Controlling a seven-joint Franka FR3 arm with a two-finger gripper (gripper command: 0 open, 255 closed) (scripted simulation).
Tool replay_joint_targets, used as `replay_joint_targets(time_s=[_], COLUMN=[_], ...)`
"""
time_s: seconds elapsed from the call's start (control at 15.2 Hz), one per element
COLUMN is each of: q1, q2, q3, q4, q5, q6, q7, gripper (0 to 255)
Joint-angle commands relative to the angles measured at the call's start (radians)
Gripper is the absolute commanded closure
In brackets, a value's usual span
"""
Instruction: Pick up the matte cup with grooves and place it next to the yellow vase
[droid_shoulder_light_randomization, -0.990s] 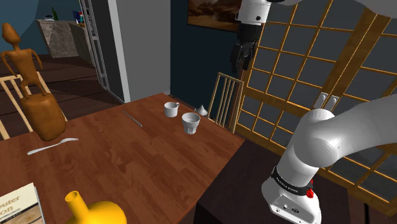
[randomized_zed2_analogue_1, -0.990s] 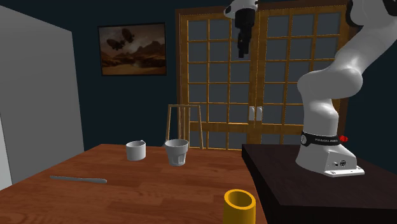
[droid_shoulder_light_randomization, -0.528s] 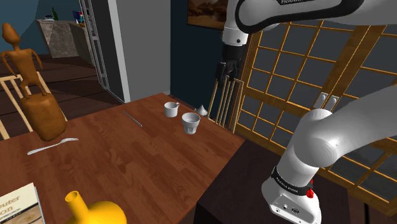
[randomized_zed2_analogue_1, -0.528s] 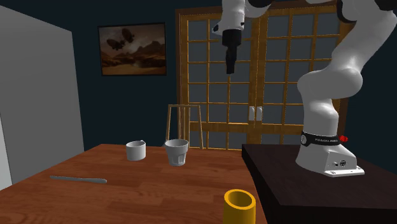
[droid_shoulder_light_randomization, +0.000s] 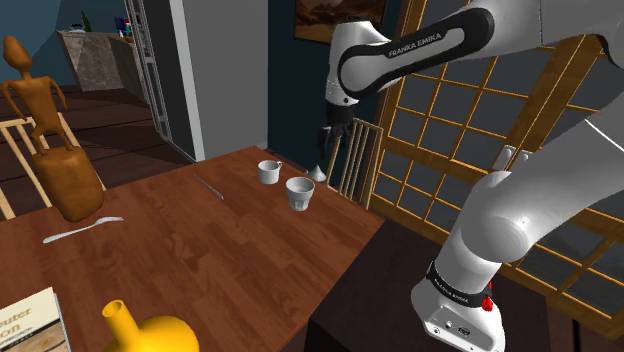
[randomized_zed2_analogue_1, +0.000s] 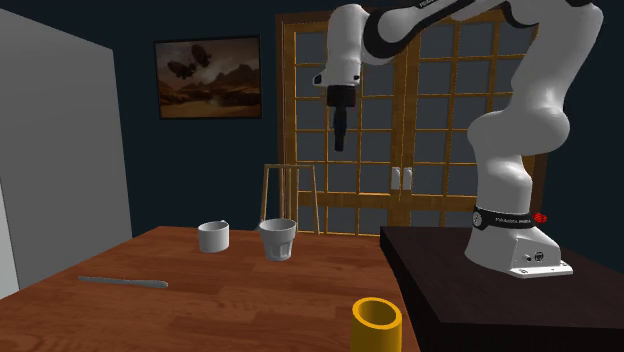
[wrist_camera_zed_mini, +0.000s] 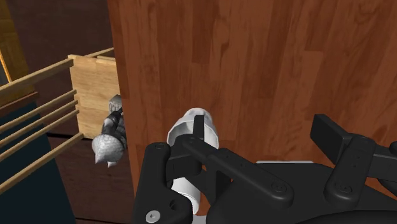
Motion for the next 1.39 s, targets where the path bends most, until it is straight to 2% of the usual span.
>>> replay_joint_targets(time_s=[0.0,0.66,1.32], q1=[-0.003,-0.022,-0.018], q2=[0.074,0.456,0.854], q3=[0.002,0.001,-0.029], q4=[0.009,0.114,0.362], q5=[-0.01,-0.088,-0.168], q6=[0.071,0.367,0.537], q7=[0.01,0.075,0.146], gripper=[0,0,0])
